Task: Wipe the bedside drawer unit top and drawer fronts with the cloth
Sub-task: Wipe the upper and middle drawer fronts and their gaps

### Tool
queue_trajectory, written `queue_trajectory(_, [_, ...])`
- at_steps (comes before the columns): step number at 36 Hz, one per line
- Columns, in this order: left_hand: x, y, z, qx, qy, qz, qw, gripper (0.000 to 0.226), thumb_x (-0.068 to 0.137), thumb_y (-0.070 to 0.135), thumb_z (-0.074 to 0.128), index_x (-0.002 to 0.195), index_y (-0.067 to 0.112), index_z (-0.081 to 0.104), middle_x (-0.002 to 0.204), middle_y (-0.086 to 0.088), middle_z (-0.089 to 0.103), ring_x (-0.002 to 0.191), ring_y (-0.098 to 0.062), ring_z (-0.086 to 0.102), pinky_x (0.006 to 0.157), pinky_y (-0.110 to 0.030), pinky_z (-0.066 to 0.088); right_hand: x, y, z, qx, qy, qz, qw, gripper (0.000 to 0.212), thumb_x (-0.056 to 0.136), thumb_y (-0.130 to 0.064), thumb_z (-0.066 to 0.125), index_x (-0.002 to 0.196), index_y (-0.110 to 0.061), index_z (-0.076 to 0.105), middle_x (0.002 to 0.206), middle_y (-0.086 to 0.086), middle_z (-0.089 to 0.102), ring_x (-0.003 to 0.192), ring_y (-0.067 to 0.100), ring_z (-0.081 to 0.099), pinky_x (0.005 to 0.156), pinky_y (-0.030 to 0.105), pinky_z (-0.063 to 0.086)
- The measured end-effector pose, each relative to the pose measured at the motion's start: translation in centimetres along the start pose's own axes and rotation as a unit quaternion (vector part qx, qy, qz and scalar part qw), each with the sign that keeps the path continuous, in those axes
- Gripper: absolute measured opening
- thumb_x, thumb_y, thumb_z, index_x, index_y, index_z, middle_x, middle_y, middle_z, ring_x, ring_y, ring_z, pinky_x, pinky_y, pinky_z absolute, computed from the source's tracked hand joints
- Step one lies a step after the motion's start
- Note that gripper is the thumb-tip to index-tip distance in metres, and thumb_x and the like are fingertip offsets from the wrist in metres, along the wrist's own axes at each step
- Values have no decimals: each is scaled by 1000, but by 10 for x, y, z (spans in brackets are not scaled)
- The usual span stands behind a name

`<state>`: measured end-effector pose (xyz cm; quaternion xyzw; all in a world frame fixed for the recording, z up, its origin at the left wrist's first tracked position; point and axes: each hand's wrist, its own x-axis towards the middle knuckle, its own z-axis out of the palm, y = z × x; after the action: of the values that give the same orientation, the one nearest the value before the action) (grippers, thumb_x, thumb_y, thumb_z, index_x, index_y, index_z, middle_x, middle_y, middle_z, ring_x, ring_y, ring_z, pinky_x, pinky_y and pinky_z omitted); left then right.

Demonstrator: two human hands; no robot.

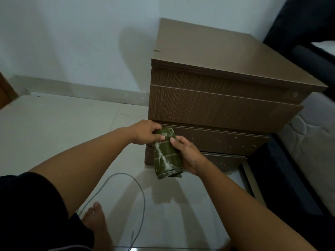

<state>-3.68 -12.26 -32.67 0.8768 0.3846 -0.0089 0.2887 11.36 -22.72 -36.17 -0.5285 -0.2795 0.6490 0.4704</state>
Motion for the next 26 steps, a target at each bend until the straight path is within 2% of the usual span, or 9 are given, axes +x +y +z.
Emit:
queue_trajectory(2, [0,-2,0,14,-2,-23,1000,24,94,39,51,101,17,57,91,0,56,87,-18,52,73,-26,36,-5,2,-5,-36,-23,55,998,34,87,-24,63,116,-12,51,106,9,64,98,24,63,85,39,53])
queue_trajectory(4, [-1,-7,1,26,6,-49,998,32,95,40,48,107,12,58,94,-3,55,90,-20,52,75,-27,36,-9,5,-9,-90,-45,92,991,46,82,-23,68,123,-11,49,107,8,63,98,23,62,81,35,53])
queue_trajectory(7, [-5,-11,1,59,6,-74,995,37,94,43,48,109,11,59,97,-6,57,93,-23,54,75,-28,38,-10,9,-11,-120,-32,88,988,30,82,-13,66,111,-12,57,96,4,64,86,17,60,71,28,48])
queue_trajectory(9, [-6,-11,2,72,20,-81,994,36,93,44,50,109,13,60,100,-6,62,96,-23,58,77,-29,42,-9,11,-13,-100,-10,76,992,21,83,-10,64,104,-13,60,95,5,65,86,18,60,78,31,50])
queue_trajectory(12, [-10,-10,0,99,120,-37,987,29,92,41,52,108,19,61,102,-3,68,90,-19,61,77,-30,50,-8,14,-12,-51,17,72,996,18,85,-11,60,102,-15,61,96,6,66,87,20,62,77,35,51])
queue_trajectory(16, [-15,-3,-10,198,290,153,924,18,93,27,49,100,16,62,90,-3,67,78,-20,62,63,-27,45,-3,17,-4,17,66,76,995,21,85,-16,61,105,-11,60,109,12,64,100,25,62,72,36,54])
queue_trajectory(19, [-12,6,-20,275,355,260,855,21,85,18,53,101,11,64,102,-8,65,92,-23,61,72,-31,44,4,17,7,50,103,70,991,30,83,-13,63,112,-8,57,120,18,61,111,32,59,76,40,55])
queue_trajectory(21, [-6,10,-26,315,388,275,821,30,83,19,52,111,14,59,120,-9,60,110,-24,53,84,-33,38,8,13,17,87,121,58,987,39,82,-7,65,118,-3,53,119,19,59,111,33,58,77,41,55])
queue_trajectory(26, [4,23,-43,387,418,237,787,60,81,25,56,138,16,36,150,-12,34,139,-26,26,111,-48,21,21,4,46,106,146,34,983,51,80,-2,67,126,2,45,110,16,57,102,27,57,90,42,52])
